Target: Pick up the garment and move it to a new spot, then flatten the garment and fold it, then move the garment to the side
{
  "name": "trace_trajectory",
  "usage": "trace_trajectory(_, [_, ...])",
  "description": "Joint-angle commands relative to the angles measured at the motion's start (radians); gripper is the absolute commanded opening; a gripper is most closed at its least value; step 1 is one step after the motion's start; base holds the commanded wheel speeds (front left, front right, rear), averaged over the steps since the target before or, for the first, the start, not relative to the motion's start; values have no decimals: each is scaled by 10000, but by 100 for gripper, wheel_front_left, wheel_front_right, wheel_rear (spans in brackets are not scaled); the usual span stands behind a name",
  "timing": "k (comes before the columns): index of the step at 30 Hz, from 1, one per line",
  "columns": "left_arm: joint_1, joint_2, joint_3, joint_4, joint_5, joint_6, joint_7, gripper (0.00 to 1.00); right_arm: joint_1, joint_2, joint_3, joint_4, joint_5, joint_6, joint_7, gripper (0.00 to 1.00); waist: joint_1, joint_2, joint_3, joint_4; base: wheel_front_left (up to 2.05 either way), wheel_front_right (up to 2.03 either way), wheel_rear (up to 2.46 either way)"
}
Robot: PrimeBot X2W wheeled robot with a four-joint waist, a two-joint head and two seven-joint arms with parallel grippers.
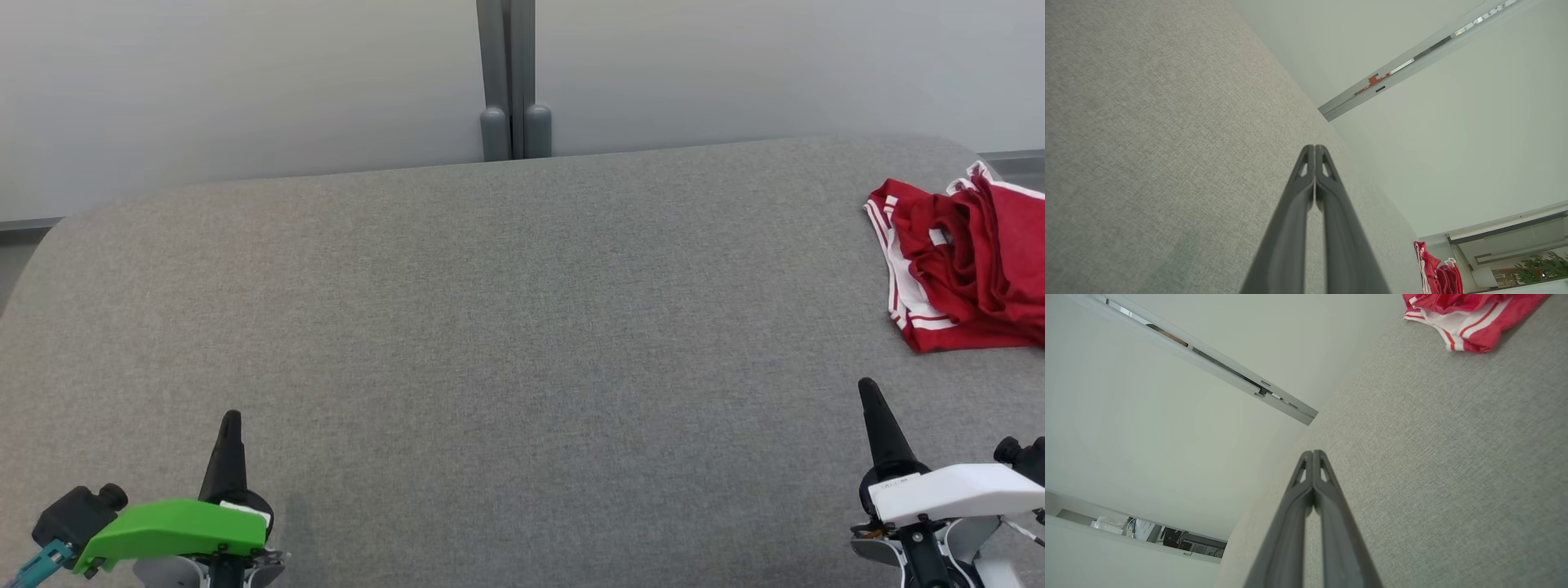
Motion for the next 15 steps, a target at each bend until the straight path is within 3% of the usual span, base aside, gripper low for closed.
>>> trace_trajectory(1, [-308, 13, 117, -53, -278, -109, 67, 0, -250, 2, -56, -43, 301, -5, 67, 0, 0, 0, 2, -4, 0, 0, 0])
trace_trajectory(15, [-430, -144, 441, 38, -1563, -362, 442, 0, -470, 103, -159, 141, 1687, -5, 415, 0, 0, 0, 21, -46, 0, 0, 0])
